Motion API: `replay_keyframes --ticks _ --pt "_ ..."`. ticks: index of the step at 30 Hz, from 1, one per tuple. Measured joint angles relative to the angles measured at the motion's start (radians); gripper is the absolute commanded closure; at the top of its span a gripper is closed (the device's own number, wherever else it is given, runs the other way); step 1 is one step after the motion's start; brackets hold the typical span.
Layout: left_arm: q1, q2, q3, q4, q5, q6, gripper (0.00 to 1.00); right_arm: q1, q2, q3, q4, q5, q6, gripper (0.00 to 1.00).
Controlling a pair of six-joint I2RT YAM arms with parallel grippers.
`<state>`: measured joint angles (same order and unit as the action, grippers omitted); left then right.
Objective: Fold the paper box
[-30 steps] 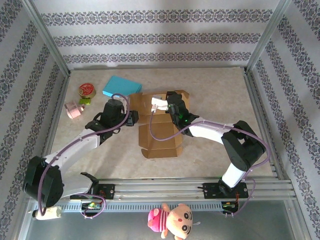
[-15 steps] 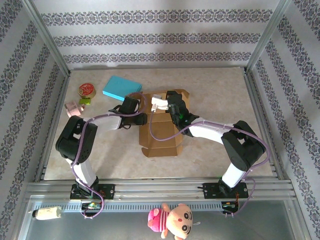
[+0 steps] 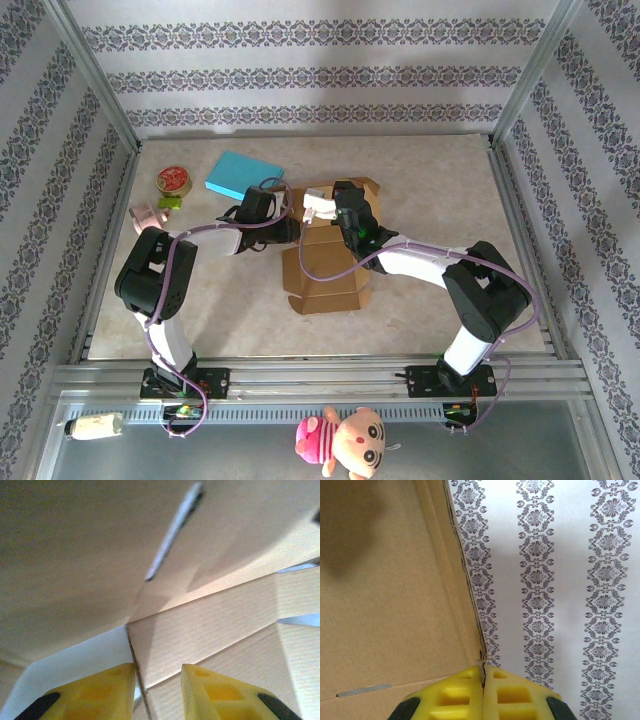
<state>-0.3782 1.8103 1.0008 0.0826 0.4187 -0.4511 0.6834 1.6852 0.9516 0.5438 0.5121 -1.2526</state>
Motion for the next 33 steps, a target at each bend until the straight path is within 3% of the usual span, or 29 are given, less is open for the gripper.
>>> replay_keyframes --ticks 8,12,18,23,31,33 --pt "0.0 0.048 -0.039 0.14 0.101 -0.097 0.65 0.0 0.0 0.0 0.0 0.007 0.02 0.95" --pt "0.001 0.025 -0.056 0.143 0.105 -0.106 0.54 0.0 0.0 0.0 0.0 0.008 0.023 0.95" --pt "0.043 -0.244 -0.068 0.041 0.004 -0.04 0.43 -0.001 0.0 0.0 0.0 0.007 0.023 0.95" --pt "0.109 -0.406 0.007 -0.114 -0.138 0.108 0.41 -0.001 0.0 0.0 0.0 0.007 0.023 0.95" --pt "0.195 -0.231 0.153 -0.359 -0.132 0.302 0.37 0.0 0.0 0.0 0.0 0.007 0.023 0.95" --pt "0.197 -0.173 0.171 -0.38 -0.103 0.323 0.42 0.0 0.0 0.0 0.0 0.007 0.023 0.95"
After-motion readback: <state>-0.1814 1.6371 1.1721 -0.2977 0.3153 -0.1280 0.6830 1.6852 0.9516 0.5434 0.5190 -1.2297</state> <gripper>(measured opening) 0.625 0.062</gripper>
